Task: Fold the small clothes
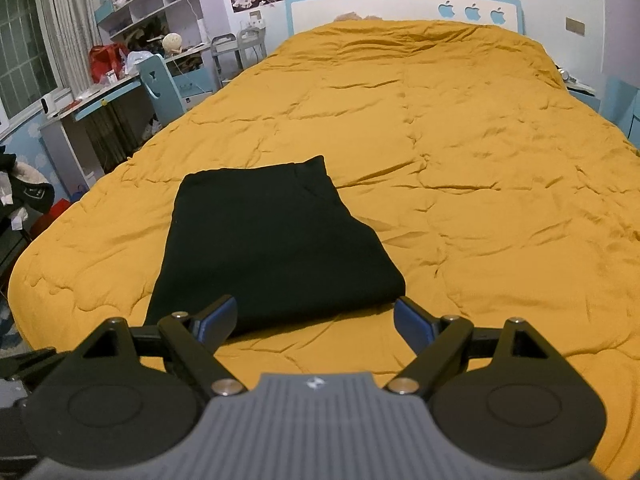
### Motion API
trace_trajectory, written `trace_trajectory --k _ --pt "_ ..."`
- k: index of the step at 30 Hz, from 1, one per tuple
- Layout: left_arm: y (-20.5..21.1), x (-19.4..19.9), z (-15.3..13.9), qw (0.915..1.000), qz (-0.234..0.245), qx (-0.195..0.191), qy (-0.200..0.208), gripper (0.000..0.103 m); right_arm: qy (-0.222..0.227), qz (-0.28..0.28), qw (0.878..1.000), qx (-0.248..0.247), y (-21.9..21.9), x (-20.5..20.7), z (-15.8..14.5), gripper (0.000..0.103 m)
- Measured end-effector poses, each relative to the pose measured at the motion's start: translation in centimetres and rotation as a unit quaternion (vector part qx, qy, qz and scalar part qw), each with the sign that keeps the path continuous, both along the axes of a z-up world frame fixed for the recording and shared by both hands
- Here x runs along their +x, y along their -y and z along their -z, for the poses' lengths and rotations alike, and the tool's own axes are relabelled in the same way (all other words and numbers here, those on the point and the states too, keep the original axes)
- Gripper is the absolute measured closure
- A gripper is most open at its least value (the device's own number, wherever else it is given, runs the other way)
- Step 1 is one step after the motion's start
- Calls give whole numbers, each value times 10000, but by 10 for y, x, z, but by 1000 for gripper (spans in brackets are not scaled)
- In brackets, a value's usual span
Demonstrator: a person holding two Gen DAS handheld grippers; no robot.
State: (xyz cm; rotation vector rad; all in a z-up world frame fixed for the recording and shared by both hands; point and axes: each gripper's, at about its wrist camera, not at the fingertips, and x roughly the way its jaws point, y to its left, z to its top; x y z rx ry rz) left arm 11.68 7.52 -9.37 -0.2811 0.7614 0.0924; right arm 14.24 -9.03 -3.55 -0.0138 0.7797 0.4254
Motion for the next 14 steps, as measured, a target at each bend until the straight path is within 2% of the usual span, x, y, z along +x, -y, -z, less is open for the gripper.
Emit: trace_trajectory --k 5,10,14 --pt "-1 -4 -4 9998 71 62 178 6 -16 -56 10000 -24 -2 -2 0 21" --pt "-6 1 -5 9999 116 -50 40 6 -57 -80 9999 -50 -3 -1 3 21" --pt "-7 2 -2 10000 31 4 16 6 -89 -82 9999 -69 -2 2 4 21"
